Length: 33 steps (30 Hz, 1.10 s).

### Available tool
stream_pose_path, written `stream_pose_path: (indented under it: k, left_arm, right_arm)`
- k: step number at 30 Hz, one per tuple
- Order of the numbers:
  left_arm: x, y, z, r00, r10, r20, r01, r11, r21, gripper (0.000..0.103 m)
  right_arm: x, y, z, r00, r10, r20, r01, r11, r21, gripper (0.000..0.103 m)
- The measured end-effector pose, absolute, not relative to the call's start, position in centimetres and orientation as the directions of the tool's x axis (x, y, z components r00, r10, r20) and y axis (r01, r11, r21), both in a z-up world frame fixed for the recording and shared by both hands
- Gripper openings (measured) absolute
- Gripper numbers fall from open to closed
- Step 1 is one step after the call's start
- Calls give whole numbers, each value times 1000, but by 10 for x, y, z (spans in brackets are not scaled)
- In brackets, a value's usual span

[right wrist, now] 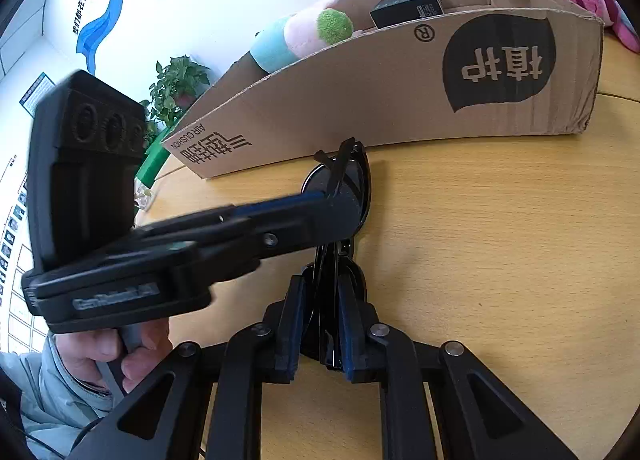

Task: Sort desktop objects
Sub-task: 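Close both grippers on the sunglasses frame, then lift the sunglasses with both grippers and carry them over the box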

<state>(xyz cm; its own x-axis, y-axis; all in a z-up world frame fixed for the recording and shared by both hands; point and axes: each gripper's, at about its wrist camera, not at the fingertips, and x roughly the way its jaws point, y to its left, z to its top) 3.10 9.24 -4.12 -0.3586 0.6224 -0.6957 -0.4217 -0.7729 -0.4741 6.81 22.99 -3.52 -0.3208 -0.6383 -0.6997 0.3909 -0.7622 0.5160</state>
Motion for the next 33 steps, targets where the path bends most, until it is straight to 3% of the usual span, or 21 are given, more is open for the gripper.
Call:
stream_pose_path:
  k: [16,33]
  left_arm:
    - [42,80,9,-463,573,-677,-440,-811,-386,14]
    - [-4,73,94,-573,596,-562,-502,-798,-334,8]
  right_arm:
    - [70,208,-2,-360,-660,-659,455,-742,493,13]
    - [43,188,68,-453,-691,-563,563,-711,421,11]
